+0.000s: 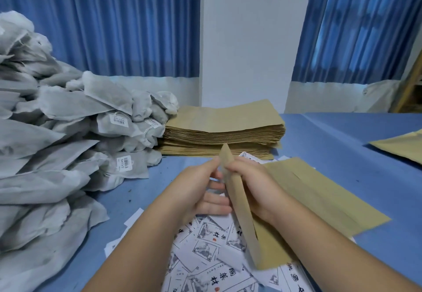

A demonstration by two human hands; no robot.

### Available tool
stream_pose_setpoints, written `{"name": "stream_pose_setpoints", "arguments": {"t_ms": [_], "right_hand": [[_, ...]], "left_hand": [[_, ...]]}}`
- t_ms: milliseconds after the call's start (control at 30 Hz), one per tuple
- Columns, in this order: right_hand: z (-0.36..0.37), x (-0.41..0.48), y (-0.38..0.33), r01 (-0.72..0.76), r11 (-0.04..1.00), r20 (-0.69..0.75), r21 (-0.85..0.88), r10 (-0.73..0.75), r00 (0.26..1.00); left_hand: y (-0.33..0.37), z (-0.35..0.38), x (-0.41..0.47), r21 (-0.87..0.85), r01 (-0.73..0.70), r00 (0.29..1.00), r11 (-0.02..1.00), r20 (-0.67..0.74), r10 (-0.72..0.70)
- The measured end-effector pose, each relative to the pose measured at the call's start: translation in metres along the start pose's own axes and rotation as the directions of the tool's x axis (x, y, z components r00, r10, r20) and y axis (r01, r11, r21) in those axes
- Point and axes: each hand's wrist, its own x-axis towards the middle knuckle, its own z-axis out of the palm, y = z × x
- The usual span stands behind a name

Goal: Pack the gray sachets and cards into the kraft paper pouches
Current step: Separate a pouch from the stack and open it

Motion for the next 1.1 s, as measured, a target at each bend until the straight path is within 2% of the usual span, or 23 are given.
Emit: {"name": "stream_pose_setpoints", "arguments": {"t_ms": [100,233,533,733,833,1000,1100], "right_hand": [[-0.003,0.000,0.009,-0.008,0.991,0.001,0.131,0.008,1.000],[-0.003,-0.001,0.007,-0.012,0.979,0.022,0.204,0.007,1.000],[-0.006,0.002,0.010,0.059,0.975,0.053,0.216,-0.072,0.996],[-0.011,0.005,0.013,0.069,0.965,0.085,0.253,-0.093,0.992],[-0.011,0.005,0.013,0.074,0.965,0.090,0.250,-0.100,0.991],[-0.010,0.005,0.013,0.097,0.974,0.016,0.207,-0.102,0.995],[-0.009,0.007,0.015,0.106,0.970,-0.008,0.220,-0.107,0.994]], "left_hand": [[-0.003,0.004,-0.002,0.131,-0.006,0.997,0.991,0.072,-0.003],[-0.007,0.011,-0.004,0.227,-0.029,1.000,0.973,0.014,0.027],[-0.003,0.005,-0.006,0.114,-0.033,0.996,0.993,0.092,0.023],[-0.001,-0.001,-0.005,0.121,-0.045,0.991,0.992,0.127,0.030],[-0.001,0.003,-0.004,0.128,-0.065,0.994,0.990,0.090,0.054],[-0.003,0.015,-0.005,0.143,-0.113,0.993,0.983,-0.011,0.116],[-0.005,0.021,-0.007,0.222,-0.139,0.987,0.965,-0.053,0.154]]}}
